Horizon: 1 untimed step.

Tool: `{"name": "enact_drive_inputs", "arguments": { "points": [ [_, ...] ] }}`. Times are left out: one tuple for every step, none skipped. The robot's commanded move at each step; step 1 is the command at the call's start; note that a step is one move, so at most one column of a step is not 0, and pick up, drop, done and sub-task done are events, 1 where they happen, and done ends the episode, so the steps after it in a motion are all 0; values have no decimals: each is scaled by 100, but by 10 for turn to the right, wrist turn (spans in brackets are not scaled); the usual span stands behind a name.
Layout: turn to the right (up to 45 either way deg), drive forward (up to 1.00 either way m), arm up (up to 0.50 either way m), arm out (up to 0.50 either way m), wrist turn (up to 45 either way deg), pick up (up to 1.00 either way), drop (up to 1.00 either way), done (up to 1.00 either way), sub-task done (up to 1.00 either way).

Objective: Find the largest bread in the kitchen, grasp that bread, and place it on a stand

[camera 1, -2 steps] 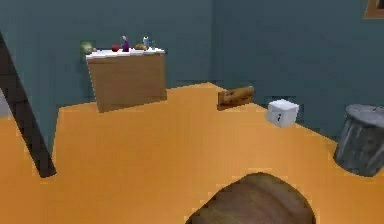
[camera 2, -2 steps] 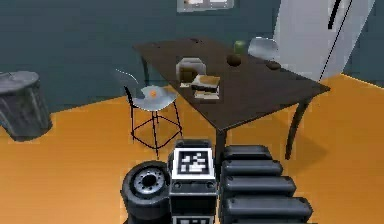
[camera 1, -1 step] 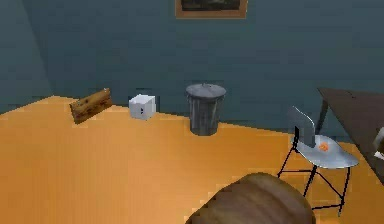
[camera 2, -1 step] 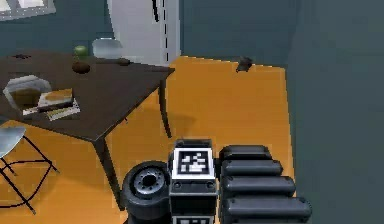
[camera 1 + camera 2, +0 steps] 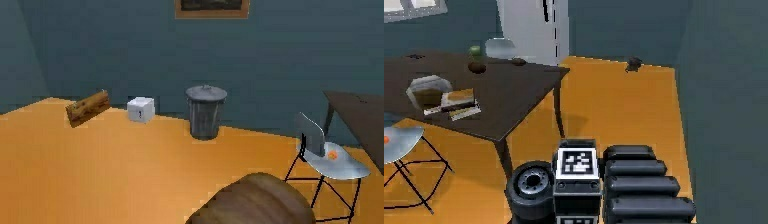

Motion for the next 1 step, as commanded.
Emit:
{"name": "enact_drive_inputs", "arguments": {
  "points": [
    [-450, 0, 0, 0, 0, 0, 0, 0, 0]
  ]
}}
